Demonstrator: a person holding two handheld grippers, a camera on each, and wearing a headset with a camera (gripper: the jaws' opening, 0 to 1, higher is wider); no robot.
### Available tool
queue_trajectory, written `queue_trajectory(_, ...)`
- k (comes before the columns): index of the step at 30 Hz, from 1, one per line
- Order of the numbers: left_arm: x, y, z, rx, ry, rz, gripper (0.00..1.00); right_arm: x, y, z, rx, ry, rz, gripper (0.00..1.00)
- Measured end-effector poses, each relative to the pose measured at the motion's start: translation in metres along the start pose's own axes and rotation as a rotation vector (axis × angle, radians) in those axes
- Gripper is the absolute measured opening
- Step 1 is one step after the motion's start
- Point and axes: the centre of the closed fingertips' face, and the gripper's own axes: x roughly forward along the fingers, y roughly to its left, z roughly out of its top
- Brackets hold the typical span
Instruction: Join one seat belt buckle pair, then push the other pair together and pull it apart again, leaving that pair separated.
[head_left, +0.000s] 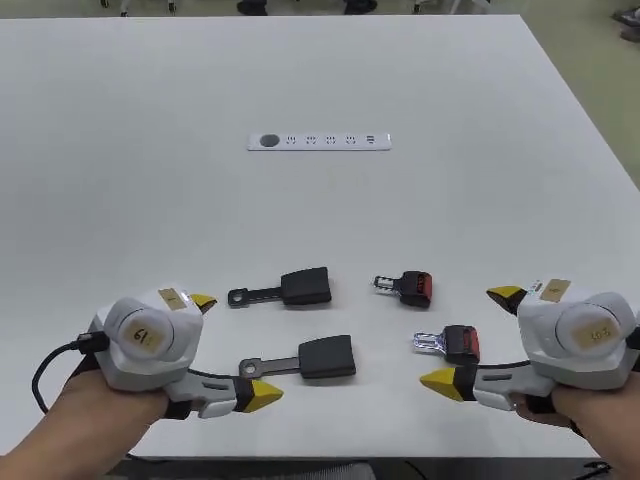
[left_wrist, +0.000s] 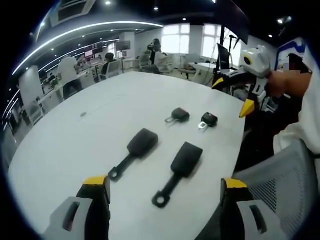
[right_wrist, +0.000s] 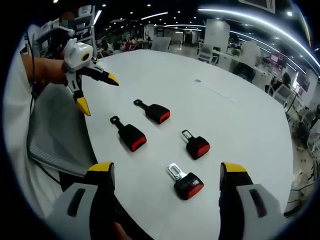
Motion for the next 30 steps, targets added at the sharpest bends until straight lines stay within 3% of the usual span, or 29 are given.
queue_trajectory(11,0.012,-0.002,0.01,0.016,-0.004,-0.014,0.9,-0.002,-0.003,0.0,0.006,0.001,0.006,0.84)
queue_trajectory(19,0.016,-0.001,0.008,0.029,0.007,-0.035,0.86,0.004,-0.008,0.003,-0.003,0.007,0.015,0.8)
queue_trajectory(24,0.02,0.001,0.006,0.026,0.027,-0.047,0.8,0.008,-0.006,0.002,-0.035,0.015,0.04,0.73)
queue_trajectory(30,0.029,-0.005,0.014,0.069,0.028,-0.076,0.74,0.016,-0.009,-0.005,-0.063,0.037,0.056,0.67)
